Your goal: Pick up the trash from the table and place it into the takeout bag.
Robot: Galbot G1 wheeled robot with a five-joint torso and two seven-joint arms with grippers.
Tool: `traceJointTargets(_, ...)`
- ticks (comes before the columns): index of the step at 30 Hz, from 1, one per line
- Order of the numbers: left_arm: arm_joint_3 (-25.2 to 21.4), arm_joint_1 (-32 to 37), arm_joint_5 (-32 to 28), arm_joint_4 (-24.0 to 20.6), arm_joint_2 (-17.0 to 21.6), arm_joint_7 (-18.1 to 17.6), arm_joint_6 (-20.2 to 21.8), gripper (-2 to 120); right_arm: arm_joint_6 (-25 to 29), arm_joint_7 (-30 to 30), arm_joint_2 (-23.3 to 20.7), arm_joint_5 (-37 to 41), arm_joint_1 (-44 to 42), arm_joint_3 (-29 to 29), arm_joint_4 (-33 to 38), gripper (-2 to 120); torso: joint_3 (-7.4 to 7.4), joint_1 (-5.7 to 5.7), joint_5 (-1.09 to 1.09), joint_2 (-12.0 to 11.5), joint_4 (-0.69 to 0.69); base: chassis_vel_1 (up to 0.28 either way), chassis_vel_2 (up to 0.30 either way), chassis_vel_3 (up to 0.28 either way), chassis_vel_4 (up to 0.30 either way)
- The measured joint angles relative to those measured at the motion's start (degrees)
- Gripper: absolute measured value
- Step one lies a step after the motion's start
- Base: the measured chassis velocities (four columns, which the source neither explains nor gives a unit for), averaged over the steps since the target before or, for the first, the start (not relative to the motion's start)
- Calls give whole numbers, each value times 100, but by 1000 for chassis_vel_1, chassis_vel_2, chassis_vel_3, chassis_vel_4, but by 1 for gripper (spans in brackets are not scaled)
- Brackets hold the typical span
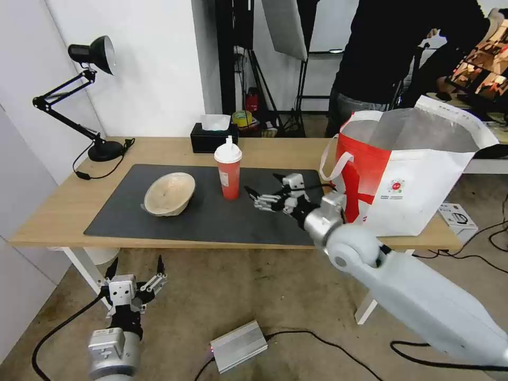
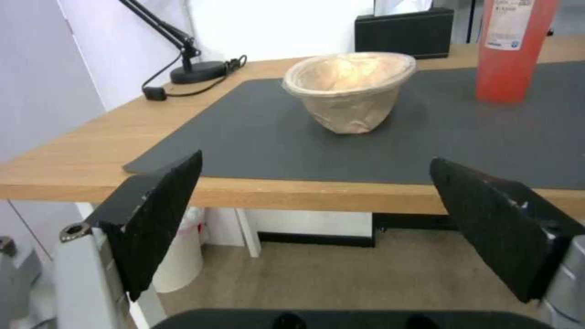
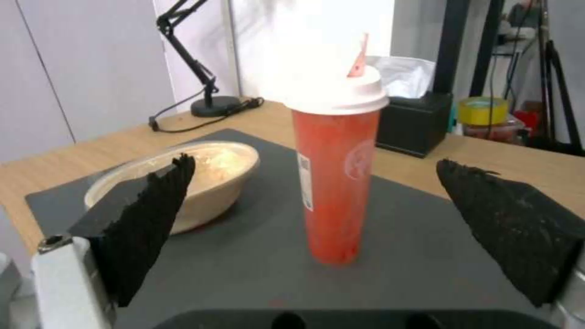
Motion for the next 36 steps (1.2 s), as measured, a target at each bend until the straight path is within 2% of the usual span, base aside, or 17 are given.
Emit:
traceJointTargets(12, -40, -14, 1, 23, -9, -12, -3, 100, -1, 37, 432, -15, 341, -324, -493, 100, 0, -1, 0, 0, 0, 0, 0, 0, 0)
traceJointTargets(36, -60, -32, -10, 64, -1, -23, -21, 100, 8, 90, 794, -110, 525, -602, -936, 100, 0, -1, 1, 0, -1, 0, 0, 0, 0)
